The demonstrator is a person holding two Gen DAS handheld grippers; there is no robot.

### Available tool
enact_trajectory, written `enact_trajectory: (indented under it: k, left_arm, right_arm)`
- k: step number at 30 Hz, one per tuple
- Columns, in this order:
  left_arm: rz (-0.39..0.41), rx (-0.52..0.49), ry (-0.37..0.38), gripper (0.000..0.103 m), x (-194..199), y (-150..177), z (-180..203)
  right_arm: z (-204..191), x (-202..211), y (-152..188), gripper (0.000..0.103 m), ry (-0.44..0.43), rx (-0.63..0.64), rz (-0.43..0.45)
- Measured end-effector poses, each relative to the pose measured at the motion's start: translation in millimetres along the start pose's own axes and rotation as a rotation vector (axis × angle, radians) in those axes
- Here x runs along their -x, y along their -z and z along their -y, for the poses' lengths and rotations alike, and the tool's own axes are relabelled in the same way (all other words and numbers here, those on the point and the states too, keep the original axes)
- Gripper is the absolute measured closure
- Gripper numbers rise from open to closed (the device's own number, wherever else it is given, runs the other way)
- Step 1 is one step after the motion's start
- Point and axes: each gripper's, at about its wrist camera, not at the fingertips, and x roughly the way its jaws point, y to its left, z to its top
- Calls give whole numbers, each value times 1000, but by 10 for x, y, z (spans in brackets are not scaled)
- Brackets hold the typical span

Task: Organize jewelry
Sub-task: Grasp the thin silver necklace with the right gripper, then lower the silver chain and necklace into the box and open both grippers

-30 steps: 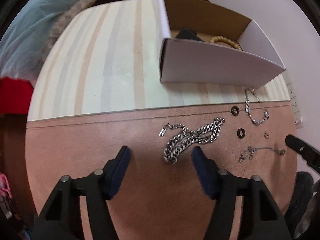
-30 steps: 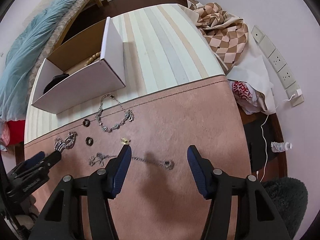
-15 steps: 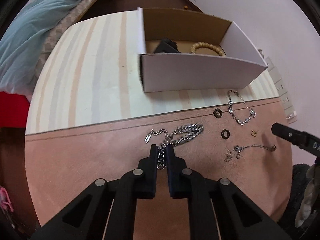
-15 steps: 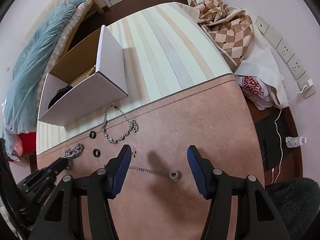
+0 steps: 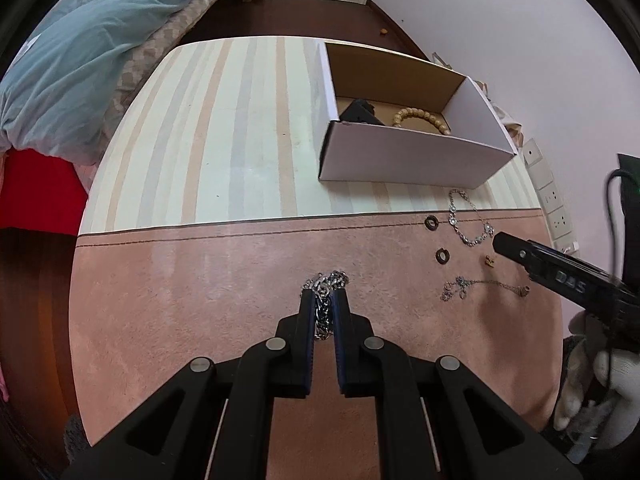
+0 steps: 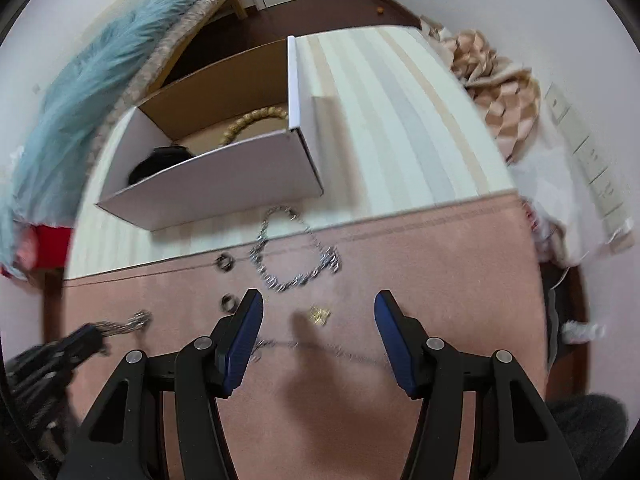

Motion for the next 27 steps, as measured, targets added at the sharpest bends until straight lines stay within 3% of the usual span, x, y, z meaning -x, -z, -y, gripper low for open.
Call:
enact_trajectory:
  k: [4,7,8,11,18,27]
  left_arm:
    - [-6,24,3,97,-59,-38,-10]
    - [-12,36,9,97,-102,-60,4]
    - [-14,38,10,97,-113,-67,9]
    - [-15,35,11,97,-128,-83,37]
    - [-4,33,36,97,-30,-98,65]
    - [66,35,154,97,496,-372,96]
  right_arm:
    - [68,-192,-106,43,13,-36,-32]
    - [-26,-220,-131,48,38,14,-16]
    - [-73,-224,-127,56,58,36,-10]
    - [-160,-205,-83,98,103,97,17]
    - [-33,-32,-30,98,-3,20,15]
    - [-39,800,-158,98,-188,-17,128]
